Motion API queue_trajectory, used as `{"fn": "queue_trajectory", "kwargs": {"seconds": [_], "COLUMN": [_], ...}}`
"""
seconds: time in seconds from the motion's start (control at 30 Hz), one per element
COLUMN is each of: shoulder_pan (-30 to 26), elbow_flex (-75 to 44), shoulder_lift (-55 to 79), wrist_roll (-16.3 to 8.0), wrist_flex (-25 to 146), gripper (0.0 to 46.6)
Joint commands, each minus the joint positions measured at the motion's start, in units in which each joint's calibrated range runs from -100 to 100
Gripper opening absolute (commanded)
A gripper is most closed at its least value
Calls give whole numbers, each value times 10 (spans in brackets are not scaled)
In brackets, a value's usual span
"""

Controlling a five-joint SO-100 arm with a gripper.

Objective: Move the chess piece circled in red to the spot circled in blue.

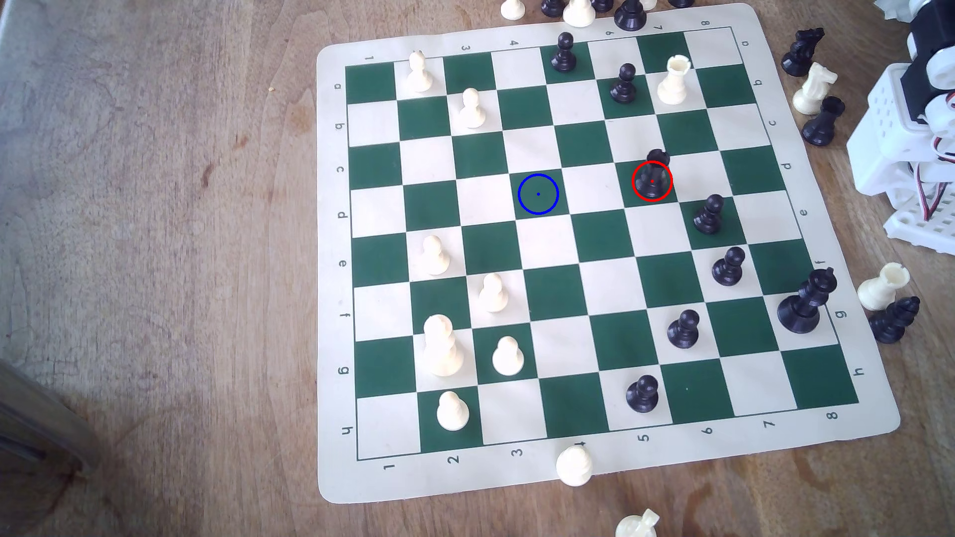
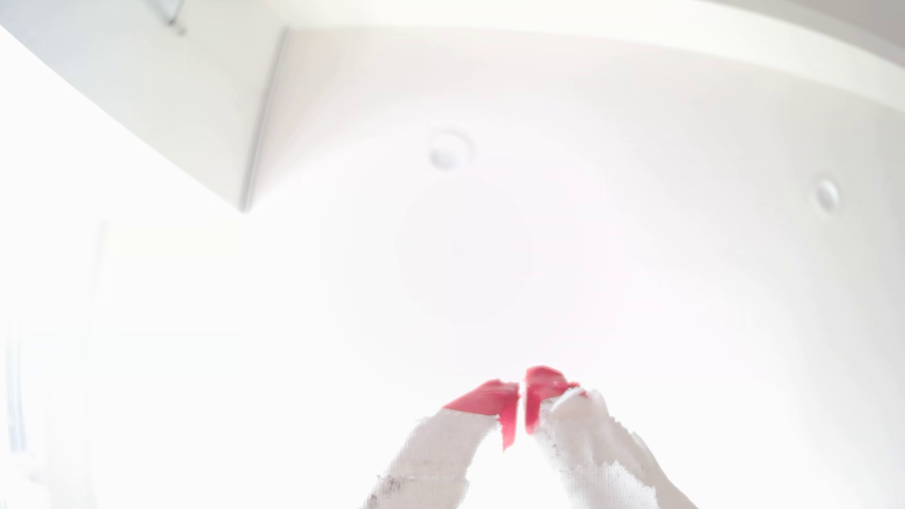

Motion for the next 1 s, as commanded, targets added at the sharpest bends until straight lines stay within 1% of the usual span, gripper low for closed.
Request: {"fn": "queue_trajectory", "kwargs": {"seconds": [0.0,0.73,0.77,0.8,0.93,0.97], "shoulder_pan": [-4,-4,-5,-6,-9,-13], "elbow_flex": [9,9,9,9,9,9], "shoulder_lift": [-1,-1,-1,-1,-1,-1], "wrist_roll": [0,0,-7,-13,-11,-8], "wrist_flex": [-11,-11,-10,3,103,196], "gripper": [2,2,2,2,2,2]}}
